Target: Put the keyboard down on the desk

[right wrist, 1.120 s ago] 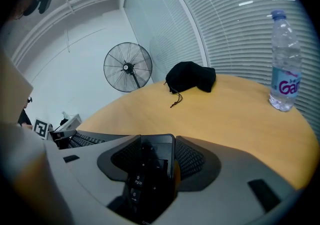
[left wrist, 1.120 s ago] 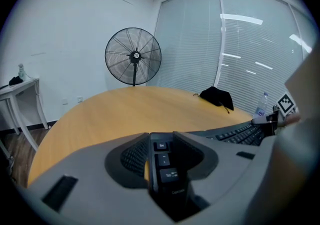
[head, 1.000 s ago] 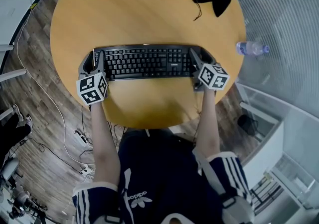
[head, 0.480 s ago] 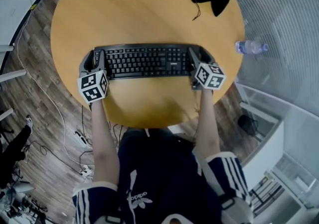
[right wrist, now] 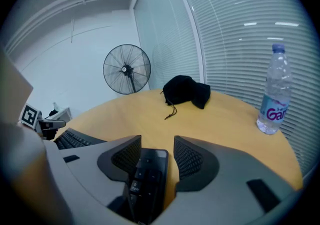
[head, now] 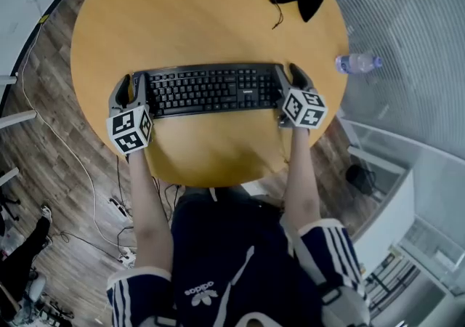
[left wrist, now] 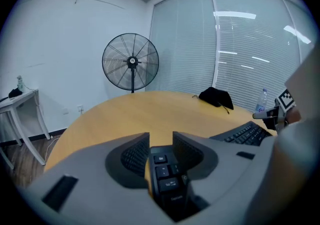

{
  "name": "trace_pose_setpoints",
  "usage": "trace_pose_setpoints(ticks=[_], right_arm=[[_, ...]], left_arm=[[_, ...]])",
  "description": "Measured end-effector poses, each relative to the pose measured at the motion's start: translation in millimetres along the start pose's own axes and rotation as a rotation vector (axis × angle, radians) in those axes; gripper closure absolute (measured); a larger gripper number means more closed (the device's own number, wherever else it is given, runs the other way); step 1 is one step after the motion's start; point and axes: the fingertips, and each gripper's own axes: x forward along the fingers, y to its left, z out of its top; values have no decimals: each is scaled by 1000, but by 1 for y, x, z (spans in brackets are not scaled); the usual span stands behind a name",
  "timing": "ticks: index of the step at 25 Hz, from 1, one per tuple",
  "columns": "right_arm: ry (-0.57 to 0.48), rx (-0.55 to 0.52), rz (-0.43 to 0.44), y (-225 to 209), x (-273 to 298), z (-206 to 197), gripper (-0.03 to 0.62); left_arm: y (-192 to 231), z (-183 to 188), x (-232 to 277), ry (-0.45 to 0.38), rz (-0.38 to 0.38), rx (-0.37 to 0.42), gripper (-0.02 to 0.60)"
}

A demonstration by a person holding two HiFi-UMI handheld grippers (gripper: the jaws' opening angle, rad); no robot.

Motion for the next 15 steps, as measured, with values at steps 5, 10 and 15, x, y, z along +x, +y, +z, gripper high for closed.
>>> trace_pose_setpoints(ticks=[5,10,15], right_arm=[[-88,-41,14,20,-20,27,493],[-163,-58,36,46,-41,54,580],[-237,-54,69,71,-72,81,591]], left_arm=[[-11,33,-15,-79,-24,29,491],[-30,73,-36,-184,-48,50,575],[-48,113,-71,-283,-93,62,580]])
